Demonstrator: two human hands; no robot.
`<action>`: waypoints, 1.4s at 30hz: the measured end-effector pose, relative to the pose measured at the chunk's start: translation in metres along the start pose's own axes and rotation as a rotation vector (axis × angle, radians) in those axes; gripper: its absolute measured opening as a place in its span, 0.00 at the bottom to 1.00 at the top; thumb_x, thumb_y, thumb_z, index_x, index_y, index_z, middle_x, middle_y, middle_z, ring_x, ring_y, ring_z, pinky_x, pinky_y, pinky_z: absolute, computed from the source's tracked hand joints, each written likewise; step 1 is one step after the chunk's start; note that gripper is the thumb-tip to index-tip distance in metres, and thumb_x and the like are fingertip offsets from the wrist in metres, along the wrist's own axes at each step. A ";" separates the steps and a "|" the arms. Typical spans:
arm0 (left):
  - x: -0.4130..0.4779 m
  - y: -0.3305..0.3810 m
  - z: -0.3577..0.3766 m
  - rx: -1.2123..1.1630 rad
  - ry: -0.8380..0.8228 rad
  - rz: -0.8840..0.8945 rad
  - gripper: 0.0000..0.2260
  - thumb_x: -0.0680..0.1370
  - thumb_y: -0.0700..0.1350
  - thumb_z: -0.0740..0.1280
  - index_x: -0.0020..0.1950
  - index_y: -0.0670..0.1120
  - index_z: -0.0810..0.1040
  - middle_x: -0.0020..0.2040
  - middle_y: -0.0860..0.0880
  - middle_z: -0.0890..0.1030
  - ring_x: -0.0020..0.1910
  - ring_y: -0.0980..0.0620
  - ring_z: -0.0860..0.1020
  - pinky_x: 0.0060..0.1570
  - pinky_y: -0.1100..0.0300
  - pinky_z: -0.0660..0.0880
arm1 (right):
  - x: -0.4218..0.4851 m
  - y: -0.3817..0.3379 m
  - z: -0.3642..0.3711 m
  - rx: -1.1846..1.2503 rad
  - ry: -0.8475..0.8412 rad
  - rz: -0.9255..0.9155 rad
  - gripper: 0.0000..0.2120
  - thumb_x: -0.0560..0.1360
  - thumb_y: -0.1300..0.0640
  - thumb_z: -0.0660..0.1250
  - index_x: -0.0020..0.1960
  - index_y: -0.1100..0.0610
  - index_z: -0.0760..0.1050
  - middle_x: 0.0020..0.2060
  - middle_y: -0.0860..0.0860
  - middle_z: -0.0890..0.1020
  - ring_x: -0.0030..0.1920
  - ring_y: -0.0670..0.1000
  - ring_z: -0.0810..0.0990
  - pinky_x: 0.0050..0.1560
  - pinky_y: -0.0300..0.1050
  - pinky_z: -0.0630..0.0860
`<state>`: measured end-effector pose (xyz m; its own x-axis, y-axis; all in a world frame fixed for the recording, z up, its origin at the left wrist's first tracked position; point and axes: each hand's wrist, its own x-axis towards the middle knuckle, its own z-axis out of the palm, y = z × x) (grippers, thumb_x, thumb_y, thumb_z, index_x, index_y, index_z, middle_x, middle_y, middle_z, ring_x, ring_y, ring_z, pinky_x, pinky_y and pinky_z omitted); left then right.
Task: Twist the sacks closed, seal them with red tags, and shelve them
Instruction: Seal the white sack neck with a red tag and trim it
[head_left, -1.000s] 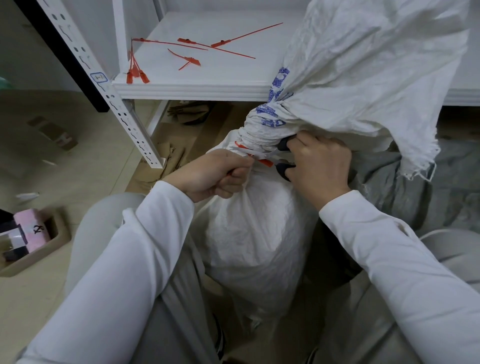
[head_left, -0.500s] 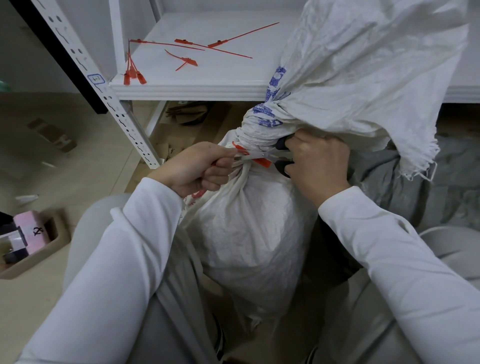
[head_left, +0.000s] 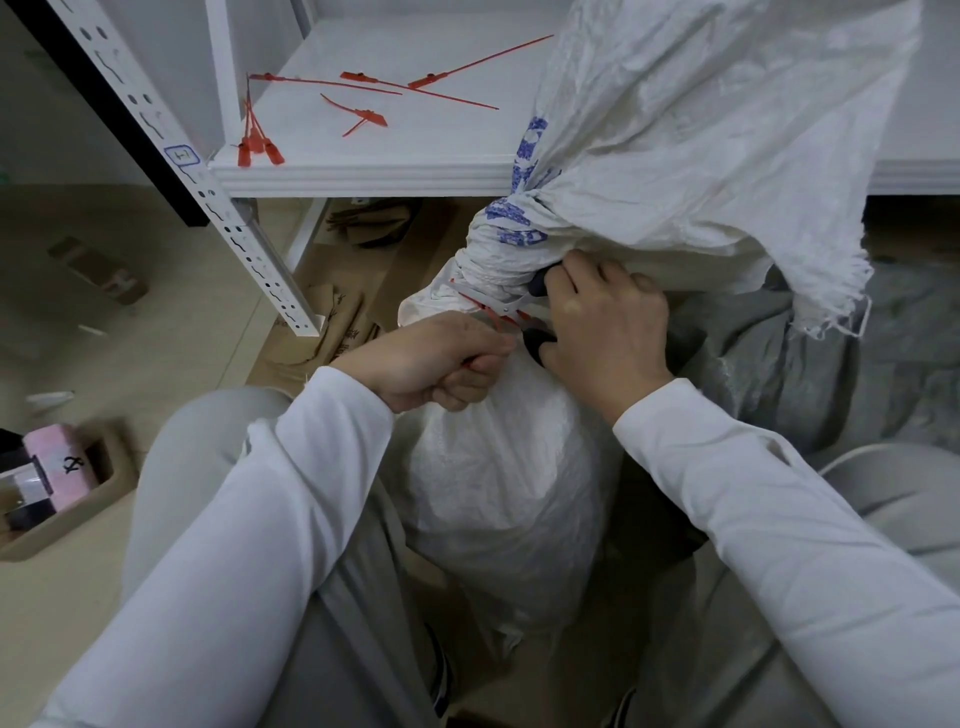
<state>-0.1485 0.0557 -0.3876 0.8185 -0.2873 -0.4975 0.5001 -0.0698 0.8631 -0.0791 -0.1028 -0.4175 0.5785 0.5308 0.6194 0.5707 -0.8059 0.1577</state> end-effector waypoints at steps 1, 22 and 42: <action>-0.001 0.000 0.000 -0.009 0.002 0.006 0.23 0.83 0.44 0.54 0.26 0.47 0.64 0.20 0.52 0.61 0.20 0.59 0.57 0.18 0.70 0.53 | 0.001 0.001 0.000 0.010 -0.009 -0.001 0.17 0.49 0.54 0.75 0.36 0.55 0.77 0.34 0.52 0.78 0.32 0.55 0.77 0.33 0.40 0.61; -0.020 0.007 -0.024 -0.120 0.134 0.257 0.18 0.79 0.48 0.59 0.31 0.42 0.70 0.21 0.50 0.63 0.21 0.57 0.58 0.22 0.65 0.53 | 0.006 0.028 -0.016 0.246 -0.181 0.241 0.20 0.65 0.43 0.72 0.54 0.49 0.81 0.49 0.50 0.84 0.48 0.58 0.82 0.43 0.46 0.71; -0.020 0.024 -0.039 -0.260 0.508 0.465 0.15 0.84 0.46 0.54 0.40 0.43 0.72 0.23 0.53 0.61 0.20 0.57 0.58 0.21 0.66 0.57 | 0.025 -0.020 -0.045 0.919 -0.302 0.546 0.24 0.55 0.42 0.82 0.20 0.54 0.71 0.18 0.44 0.69 0.23 0.44 0.66 0.28 0.35 0.64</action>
<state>-0.1419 0.0973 -0.3602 0.9609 0.2503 -0.1184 0.0687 0.1986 0.9777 -0.1022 -0.0853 -0.3703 0.9307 0.3070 0.1989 0.3385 -0.5162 -0.7867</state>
